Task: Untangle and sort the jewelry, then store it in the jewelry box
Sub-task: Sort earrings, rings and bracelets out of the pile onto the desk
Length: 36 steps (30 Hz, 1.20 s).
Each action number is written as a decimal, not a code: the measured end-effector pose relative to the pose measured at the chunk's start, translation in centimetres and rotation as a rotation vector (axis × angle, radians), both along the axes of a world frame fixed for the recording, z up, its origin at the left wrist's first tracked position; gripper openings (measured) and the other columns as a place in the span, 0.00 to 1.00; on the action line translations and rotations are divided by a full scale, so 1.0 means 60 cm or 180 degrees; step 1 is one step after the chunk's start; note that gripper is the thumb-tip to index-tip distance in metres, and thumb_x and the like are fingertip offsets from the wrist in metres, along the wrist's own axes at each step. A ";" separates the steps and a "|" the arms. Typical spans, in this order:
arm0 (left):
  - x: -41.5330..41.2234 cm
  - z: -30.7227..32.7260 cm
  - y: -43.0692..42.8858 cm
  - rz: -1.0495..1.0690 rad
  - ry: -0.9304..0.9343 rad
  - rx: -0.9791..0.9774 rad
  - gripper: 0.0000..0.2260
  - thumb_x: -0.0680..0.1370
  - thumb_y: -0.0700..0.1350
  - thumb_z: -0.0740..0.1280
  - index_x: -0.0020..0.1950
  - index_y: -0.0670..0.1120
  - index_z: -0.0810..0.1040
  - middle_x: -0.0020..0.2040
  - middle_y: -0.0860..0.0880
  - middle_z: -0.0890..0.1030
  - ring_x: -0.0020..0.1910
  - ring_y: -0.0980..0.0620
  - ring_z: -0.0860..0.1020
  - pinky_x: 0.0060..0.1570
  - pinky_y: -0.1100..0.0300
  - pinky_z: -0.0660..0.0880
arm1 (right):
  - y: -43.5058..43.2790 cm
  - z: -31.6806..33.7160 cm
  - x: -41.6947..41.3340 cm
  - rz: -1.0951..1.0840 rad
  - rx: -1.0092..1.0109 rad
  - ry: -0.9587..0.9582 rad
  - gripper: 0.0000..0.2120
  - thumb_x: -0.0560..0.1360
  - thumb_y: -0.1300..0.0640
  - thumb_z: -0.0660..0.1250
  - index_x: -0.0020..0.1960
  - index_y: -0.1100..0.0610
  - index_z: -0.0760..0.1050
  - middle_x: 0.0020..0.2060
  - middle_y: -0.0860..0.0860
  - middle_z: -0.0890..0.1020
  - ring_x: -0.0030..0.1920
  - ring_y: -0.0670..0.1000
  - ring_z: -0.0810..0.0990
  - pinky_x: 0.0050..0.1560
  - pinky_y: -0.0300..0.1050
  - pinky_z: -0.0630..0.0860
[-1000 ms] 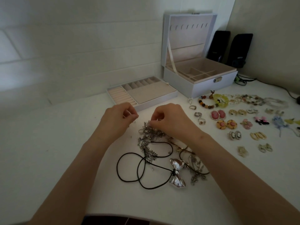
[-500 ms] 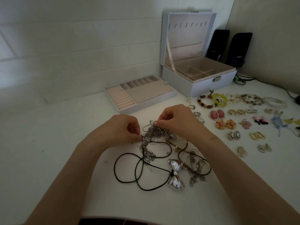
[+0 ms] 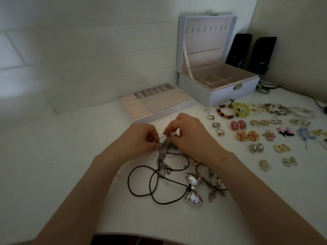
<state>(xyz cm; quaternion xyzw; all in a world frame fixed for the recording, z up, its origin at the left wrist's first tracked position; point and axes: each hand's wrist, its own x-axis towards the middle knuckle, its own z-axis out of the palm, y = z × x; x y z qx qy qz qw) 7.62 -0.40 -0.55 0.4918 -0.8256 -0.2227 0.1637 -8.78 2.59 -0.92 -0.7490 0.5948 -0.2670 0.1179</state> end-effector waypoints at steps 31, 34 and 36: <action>-0.001 0.022 0.009 0.0188 0.2483 0.0820 0.06 0.75 0.35 0.67 0.46 0.44 0.82 0.38 0.50 0.84 0.38 0.55 0.82 0.42 0.66 0.78 | 0.013 0.031 0.004 -0.0134 -0.0266 -0.1626 0.07 0.72 0.62 0.70 0.43 0.50 0.80 0.35 0.46 0.81 0.35 0.42 0.77 0.38 0.32 0.74; -0.010 0.022 0.013 0.0113 0.2297 0.0569 0.04 0.74 0.36 0.69 0.47 0.43 0.81 0.35 0.50 0.83 0.35 0.56 0.80 0.38 0.66 0.77 | 0.022 0.031 -0.003 -0.0247 -0.0157 -0.1687 0.07 0.72 0.62 0.71 0.40 0.50 0.79 0.34 0.45 0.81 0.37 0.44 0.80 0.42 0.37 0.78; -0.017 0.023 0.017 0.0028 0.2281 0.0526 0.04 0.74 0.36 0.69 0.47 0.41 0.81 0.37 0.48 0.83 0.36 0.55 0.81 0.39 0.66 0.77 | 0.030 0.030 -0.012 -0.0296 -0.0019 -0.1816 0.08 0.71 0.63 0.71 0.41 0.50 0.79 0.35 0.48 0.82 0.38 0.46 0.80 0.45 0.42 0.80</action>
